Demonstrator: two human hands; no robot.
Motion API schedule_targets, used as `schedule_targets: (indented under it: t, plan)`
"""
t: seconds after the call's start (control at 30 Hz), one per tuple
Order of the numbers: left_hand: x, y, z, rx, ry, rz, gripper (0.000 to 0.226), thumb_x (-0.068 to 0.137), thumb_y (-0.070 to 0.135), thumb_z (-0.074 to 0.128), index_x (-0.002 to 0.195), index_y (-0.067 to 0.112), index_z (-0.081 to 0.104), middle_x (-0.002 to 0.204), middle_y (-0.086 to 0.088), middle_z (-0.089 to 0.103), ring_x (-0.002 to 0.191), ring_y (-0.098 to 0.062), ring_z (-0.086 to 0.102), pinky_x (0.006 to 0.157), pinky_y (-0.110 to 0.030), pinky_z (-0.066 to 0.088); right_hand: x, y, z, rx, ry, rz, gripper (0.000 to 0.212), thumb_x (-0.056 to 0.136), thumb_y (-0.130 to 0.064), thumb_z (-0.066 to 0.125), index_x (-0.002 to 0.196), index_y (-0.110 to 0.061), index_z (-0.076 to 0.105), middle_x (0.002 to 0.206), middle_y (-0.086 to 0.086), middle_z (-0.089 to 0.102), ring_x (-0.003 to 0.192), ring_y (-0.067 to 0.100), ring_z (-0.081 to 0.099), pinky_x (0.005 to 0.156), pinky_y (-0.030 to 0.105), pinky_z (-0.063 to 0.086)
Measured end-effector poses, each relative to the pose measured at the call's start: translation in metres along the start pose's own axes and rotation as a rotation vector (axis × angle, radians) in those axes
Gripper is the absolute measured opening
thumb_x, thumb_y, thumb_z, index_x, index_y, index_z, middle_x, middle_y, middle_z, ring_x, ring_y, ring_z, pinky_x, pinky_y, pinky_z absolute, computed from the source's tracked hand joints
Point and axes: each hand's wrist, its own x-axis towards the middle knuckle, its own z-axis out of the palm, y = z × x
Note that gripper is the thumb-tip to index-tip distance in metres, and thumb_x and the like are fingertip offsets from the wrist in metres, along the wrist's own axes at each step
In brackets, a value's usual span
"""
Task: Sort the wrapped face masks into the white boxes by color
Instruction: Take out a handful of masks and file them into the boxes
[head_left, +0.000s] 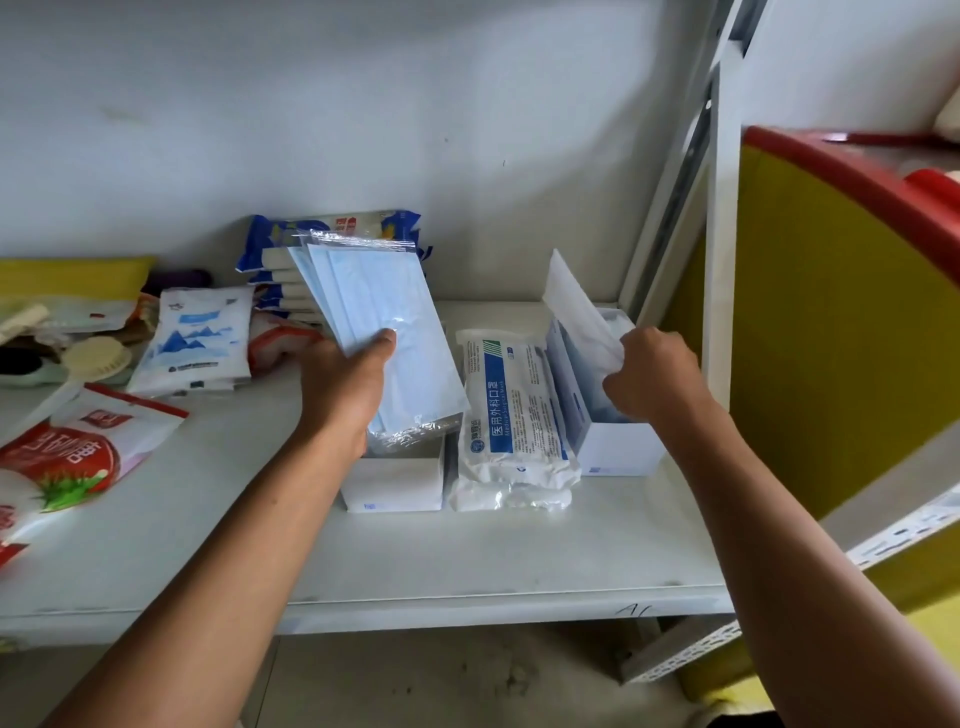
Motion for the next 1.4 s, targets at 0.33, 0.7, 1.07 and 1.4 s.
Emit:
schedule_targets:
  t: [0.33, 0.7, 1.07, 1.4]
  plan:
    - [0.024, 0.005, -0.021, 0.248, -0.026, -0.04, 0.014, 0.089, 0.017, 0.07, 0.087, 0.02, 0.057, 0.095, 0.001, 0.065, 0.083, -0.017, 0.062, 0.077, -0.029, 0.048, 0.016, -0.003, 0.003, -0.105, -0.109, 0.066, 0.032, 0.082, -0.039, 0.073, 0.094, -0.012, 0.061, 0.081, 0.004, 0.063, 0.07, 0.022, 0.063, 0.064, 0.033, 0.054]
    - [0.039, 0.018, -0.028, 0.722, -0.161, 0.033, 0.032, 0.077, 0.037, 0.072, 0.094, 0.011, 0.069, 0.095, -0.008, 0.073, 0.087, -0.032, 0.069, 0.082, -0.043, 0.059, 0.011, -0.009, 0.021, -0.075, -0.03, 0.095, 0.027, 0.087, -0.04, 0.064, 0.098, -0.015, 0.066, 0.081, 0.003, 0.065, 0.068, 0.023, 0.064, 0.068, 0.036, 0.061]
    - [0.039, 0.015, 0.012, 1.188, -0.323, -0.021, 0.016, 0.092, 0.018, 0.055, 0.104, 0.009, 0.048, 0.089, -0.007, 0.055, 0.072, -0.022, 0.05, 0.05, -0.027, 0.029, 0.009, -0.007, 0.025, -0.044, -0.058, 0.098, 0.024, 0.087, -0.037, 0.065, 0.091, -0.013, 0.066, 0.076, 0.005, 0.065, 0.065, 0.023, 0.064, 0.061, 0.031, 0.057]
    - [0.037, -0.011, 0.022, 1.213, -0.408, -0.088, 0.017, 0.086, 0.019, 0.06, 0.097, 0.007, 0.054, 0.082, -0.008, 0.057, 0.069, -0.022, 0.053, 0.048, -0.026, 0.033, 0.012, -0.003, 0.029, -0.033, -0.103, 0.105, 0.028, 0.087, -0.039, 0.061, 0.081, -0.012, 0.066, 0.073, 0.006, 0.066, 0.065, 0.024, 0.063, 0.065, 0.033, 0.056]
